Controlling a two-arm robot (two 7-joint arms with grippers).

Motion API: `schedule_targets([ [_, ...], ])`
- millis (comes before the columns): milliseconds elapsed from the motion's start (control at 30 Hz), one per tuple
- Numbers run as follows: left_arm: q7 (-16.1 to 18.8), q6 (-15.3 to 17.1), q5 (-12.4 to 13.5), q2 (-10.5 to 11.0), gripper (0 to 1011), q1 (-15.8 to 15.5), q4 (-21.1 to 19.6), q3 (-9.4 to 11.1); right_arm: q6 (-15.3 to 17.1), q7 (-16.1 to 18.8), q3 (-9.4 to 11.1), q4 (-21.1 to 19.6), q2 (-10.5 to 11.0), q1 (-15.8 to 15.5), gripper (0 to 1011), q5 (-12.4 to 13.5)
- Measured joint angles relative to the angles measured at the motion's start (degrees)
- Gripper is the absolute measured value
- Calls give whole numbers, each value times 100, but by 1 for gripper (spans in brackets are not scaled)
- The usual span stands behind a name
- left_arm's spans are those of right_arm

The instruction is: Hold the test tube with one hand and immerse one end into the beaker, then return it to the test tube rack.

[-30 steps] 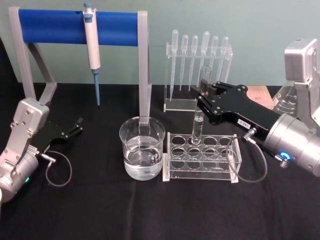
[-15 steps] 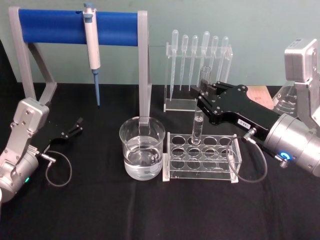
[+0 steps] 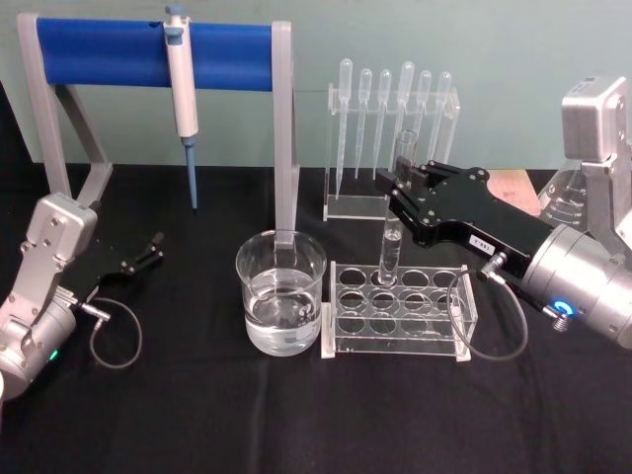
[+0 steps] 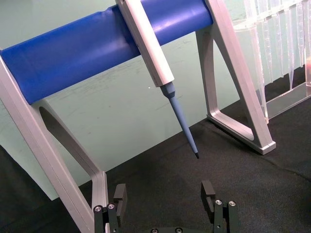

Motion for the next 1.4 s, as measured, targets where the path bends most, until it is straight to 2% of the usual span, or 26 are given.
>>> schedule_targets([
  [1267,0,0,0,0,1000,0,0,0,1,0,-2,0,-2,4,224,0],
  [1400,0,0,0,0,1000,0,0,0,33,39,-108,9,-68,182,224,-33],
])
